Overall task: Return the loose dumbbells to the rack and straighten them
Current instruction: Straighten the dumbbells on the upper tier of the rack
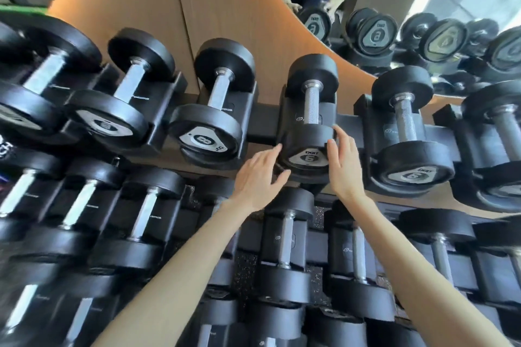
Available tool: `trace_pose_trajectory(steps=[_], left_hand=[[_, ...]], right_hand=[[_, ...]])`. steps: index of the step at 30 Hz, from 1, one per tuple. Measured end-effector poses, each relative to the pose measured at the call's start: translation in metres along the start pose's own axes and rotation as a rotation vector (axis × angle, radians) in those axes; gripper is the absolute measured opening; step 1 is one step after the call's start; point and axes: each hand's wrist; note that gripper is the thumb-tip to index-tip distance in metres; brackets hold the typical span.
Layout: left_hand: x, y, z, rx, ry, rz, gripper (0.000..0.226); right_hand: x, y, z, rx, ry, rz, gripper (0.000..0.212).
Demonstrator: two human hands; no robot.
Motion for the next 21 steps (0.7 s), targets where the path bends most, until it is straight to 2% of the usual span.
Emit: trace_pose_trajectory(steps=[3,6,9,14,21], left_hand=[[0.033,-0.024,0.028,-0.140,0.006,-0.065,0.058],[0.047,-0.031,0.061,-0.231,0.110,-0.085,0.057],[0.054,-0.029,0.091,-0.312,0.227,-0.138,0.054],[0.070,-0.055,0.116,-0.326,0.309,-0.146,0.054],[0.082,-0.126,0.128,-0.299,0.210,-0.117,0.060]], right_hand=[[0.009,-0.012,0.023,0.299,-0.147,0.110,0.057],[0.012,-0.040,0.035,0.468,-0.198,0.248,0.062],[0.015,-0.074,0.033,0.487,-0.186,0.309,0.062],[0.032,-0.111,0.004,0.480,-0.155,0.379,0.064],[0.081,-0.125,-0.062,0.490,-0.289,0.237,0.067]])
Point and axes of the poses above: each hand's wrist, its own x-axis away from the middle knuckle, its own z-axis out of the back of the hand, y = z × x, and after that the axes turned 11 degrees about z, right-handed
